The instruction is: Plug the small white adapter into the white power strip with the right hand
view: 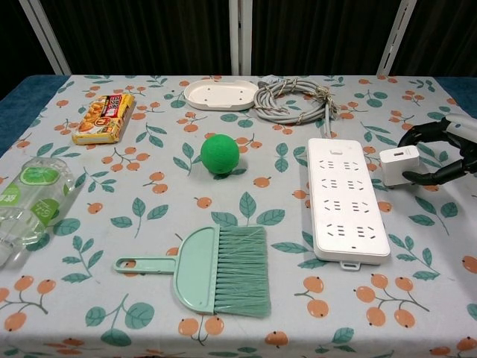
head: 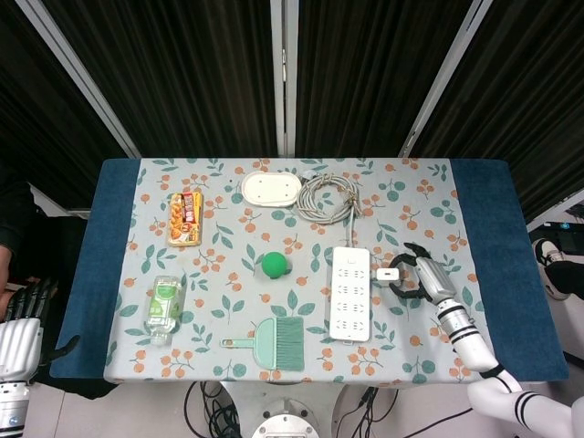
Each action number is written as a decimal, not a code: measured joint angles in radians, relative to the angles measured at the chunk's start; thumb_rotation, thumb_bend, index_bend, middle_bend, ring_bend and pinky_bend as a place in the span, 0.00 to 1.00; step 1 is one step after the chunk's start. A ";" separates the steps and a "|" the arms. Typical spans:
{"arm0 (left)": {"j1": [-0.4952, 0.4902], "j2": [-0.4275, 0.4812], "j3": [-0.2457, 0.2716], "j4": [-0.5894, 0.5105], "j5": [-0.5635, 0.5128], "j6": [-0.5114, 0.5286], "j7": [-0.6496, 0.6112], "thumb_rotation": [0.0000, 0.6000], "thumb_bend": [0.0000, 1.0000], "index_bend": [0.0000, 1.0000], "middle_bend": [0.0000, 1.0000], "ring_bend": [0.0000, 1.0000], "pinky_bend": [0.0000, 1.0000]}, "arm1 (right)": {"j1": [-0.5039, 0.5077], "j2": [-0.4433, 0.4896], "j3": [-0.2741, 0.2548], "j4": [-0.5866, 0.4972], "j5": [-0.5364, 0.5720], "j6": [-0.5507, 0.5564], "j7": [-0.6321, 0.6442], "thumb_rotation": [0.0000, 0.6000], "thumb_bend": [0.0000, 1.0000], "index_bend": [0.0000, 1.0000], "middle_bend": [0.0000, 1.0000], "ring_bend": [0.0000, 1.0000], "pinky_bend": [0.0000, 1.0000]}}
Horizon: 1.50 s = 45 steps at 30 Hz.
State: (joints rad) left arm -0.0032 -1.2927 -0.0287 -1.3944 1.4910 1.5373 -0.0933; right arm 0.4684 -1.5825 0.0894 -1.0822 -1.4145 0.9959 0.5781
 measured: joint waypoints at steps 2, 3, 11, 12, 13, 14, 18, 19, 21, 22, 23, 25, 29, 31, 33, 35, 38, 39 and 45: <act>-0.001 0.001 0.000 -0.001 0.001 -0.001 0.000 1.00 0.14 0.04 0.00 0.00 0.00 | -0.004 0.005 -0.001 -0.002 0.003 0.001 -0.007 1.00 0.25 0.58 0.35 0.02 0.00; -0.001 0.001 0.000 -0.001 0.001 -0.002 0.000 1.00 0.14 0.04 0.00 0.00 0.00 | -0.005 0.007 -0.001 -0.003 0.004 0.002 -0.010 1.00 0.25 0.58 0.35 0.02 0.00; -0.002 0.003 0.001 -0.005 0.002 -0.003 0.001 1.00 0.14 0.04 0.00 0.00 0.00 | -0.012 0.025 -0.006 -0.015 0.011 0.002 -0.069 1.00 0.24 0.46 0.33 0.00 0.00; -0.002 0.003 0.001 -0.006 0.002 -0.003 0.001 1.00 0.14 0.04 0.00 0.00 0.00 | -0.013 0.030 -0.006 -0.020 0.012 0.002 -0.079 1.00 0.23 0.43 0.33 0.00 0.00; -0.003 0.003 0.001 -0.006 0.002 -0.004 0.001 1.00 0.14 0.04 0.00 0.00 0.00 | -0.013 0.035 -0.007 -0.026 0.013 0.001 -0.090 1.00 0.23 0.41 0.33 0.00 0.00; -0.003 0.003 0.001 -0.007 0.002 -0.004 0.001 1.00 0.14 0.04 0.00 0.00 0.00 | -0.013 0.042 -0.007 -0.037 0.015 0.000 -0.106 1.00 0.23 0.39 0.32 0.00 0.00; -0.004 0.004 0.001 -0.008 0.003 -0.006 0.002 1.00 0.14 0.04 0.00 0.00 0.00 | -0.012 0.070 -0.007 -0.076 0.025 -0.009 -0.162 1.00 0.23 0.34 0.32 0.00 0.00; -0.004 0.005 0.001 -0.009 0.003 -0.005 0.002 1.00 0.14 0.04 0.00 0.00 0.00 | -0.011 0.077 -0.007 -0.086 0.027 -0.013 -0.176 1.00 0.23 0.33 0.32 0.00 0.00; -0.004 0.005 0.001 -0.009 0.003 -0.005 0.002 1.00 0.14 0.04 0.00 0.00 0.00 | -0.007 0.097 -0.006 -0.114 0.035 -0.024 -0.218 1.00 0.23 0.32 0.32 0.00 0.00; -0.004 0.006 0.001 -0.010 0.004 -0.004 0.003 1.00 0.14 0.04 0.00 0.00 0.00 | -0.005 0.102 -0.006 -0.122 0.037 -0.027 -0.230 1.00 0.23 0.32 0.32 0.00 0.00; -0.004 0.006 0.001 -0.010 0.004 -0.004 0.003 1.00 0.14 0.04 0.00 0.00 0.00 | -0.002 0.112 -0.006 -0.137 0.042 -0.035 -0.253 1.00 0.23 0.31 0.32 0.00 0.00; -0.004 0.007 0.002 -0.011 0.004 -0.004 0.004 1.00 0.14 0.04 0.00 0.00 0.00 | 0.002 0.128 -0.006 -0.160 0.051 -0.048 -0.292 1.00 0.23 0.30 0.31 0.00 0.00; -0.003 0.009 0.003 -0.013 0.003 -0.005 0.004 1.00 0.14 0.04 0.00 0.00 0.00 | 0.016 0.169 -0.006 -0.221 0.077 -0.075 -0.399 1.00 0.22 0.28 0.30 0.00 0.00; -0.003 0.012 0.003 -0.016 0.003 -0.005 0.005 1.00 0.14 0.04 0.00 0.00 0.00 | 0.024 0.192 -0.005 -0.252 0.090 -0.086 -0.456 1.00 0.22 0.28 0.30 0.00 0.00; -0.003 0.013 0.003 -0.019 0.005 -0.005 0.007 1.00 0.14 0.04 0.00 0.00 0.00 | 0.036 0.219 -0.003 -0.289 0.110 -0.100 -0.533 1.00 0.22 0.28 0.30 0.00 0.00; -0.003 0.014 0.004 -0.023 0.007 -0.001 0.008 1.00 0.14 0.04 0.00 0.00 0.00 | 0.052 0.246 0.000 -0.328 0.138 -0.117 -0.621 1.00 0.22 0.28 0.32 0.00 0.00; 0.000 0.013 0.005 -0.024 0.007 0.001 0.008 1.00 0.14 0.04 0.00 0.00 0.00 | 0.079 0.277 0.005 -0.379 0.197 -0.141 -0.754 1.00 0.22 0.31 0.35 0.02 0.00; 0.001 0.013 0.006 -0.024 0.006 0.001 0.008 1.00 0.14 0.04 0.00 0.00 0.00 | 0.088 0.284 0.006 -0.392 0.219 -0.147 -0.793 1.00 0.22 0.32 0.36 0.03 0.00; 0.007 0.016 0.007 -0.024 0.002 0.004 0.005 1.00 0.14 0.04 0.00 0.00 0.00 | 0.151 0.300 0.005 -0.449 0.349 -0.179 -0.975 1.00 0.22 0.36 0.38 0.05 0.00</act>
State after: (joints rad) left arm 0.0034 -1.2770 -0.0216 -1.4183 1.4933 1.5413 -0.0882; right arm 0.6192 -1.2828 0.0940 -1.5308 -1.0652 0.8169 -0.3966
